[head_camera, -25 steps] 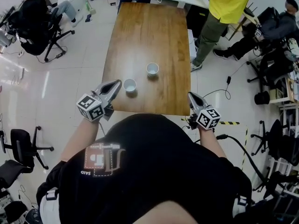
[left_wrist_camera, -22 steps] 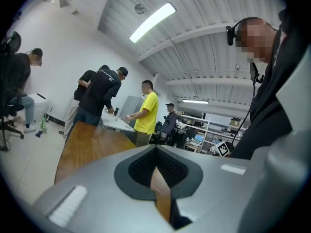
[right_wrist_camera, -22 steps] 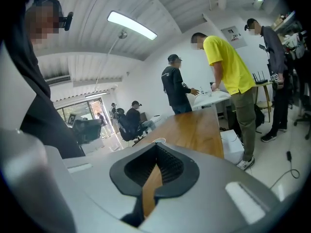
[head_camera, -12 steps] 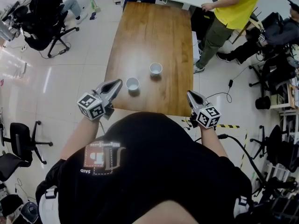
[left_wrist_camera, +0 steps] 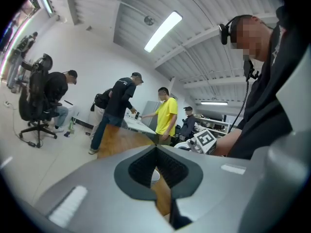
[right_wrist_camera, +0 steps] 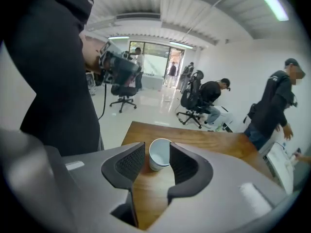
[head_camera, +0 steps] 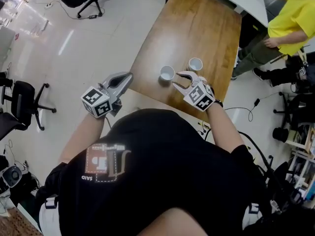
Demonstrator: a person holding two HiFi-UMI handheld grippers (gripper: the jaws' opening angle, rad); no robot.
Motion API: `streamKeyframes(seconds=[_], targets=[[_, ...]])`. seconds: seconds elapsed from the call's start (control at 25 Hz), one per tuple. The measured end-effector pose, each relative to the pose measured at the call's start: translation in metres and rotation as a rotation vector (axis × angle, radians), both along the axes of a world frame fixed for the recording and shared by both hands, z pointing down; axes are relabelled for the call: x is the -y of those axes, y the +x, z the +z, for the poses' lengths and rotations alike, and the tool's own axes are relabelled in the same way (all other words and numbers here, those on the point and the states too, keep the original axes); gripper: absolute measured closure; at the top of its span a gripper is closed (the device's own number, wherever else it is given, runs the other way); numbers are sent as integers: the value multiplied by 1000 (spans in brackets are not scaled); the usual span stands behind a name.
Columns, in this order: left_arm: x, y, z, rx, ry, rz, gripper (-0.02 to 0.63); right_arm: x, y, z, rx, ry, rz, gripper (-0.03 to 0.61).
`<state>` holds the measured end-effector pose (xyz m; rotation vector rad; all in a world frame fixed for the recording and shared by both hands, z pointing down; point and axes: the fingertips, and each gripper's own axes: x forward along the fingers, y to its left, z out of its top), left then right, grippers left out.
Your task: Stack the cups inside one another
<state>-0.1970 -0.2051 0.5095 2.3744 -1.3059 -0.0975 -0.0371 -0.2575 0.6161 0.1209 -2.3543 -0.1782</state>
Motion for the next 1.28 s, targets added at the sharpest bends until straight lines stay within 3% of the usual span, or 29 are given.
streamKeyframes(seconds=[0.2,0.32,0.4,0.48,0.68,0.96,1.12,1.28], targets=[[-19,-45,12,17,-27,-65,620,4,-33,75,-245,45,-123,403],[-36,-66,20,14,-54,-111,620,-2,-39,102,-338,67,-154,408],[-42,-74,22,11,-68,-122,620,-1,-41,105,-365,97,-148,468],[-42,-75,25,7,-67,-115,620,1,-41,105,-373,98,-132,524],[-27,-60,23,-9,-55,-68,620,5,-30,82,-332,18,-78,537],[-2,-33,13,-24,-13,-15,620,72,23,-22,-172,44,160,538],[6,-25,9,-29,-5,-2,620,105,58,-33,-216,56,245,538],[5,-23,10,-22,-14,-2,620,112,75,-2,-312,30,249,537]])
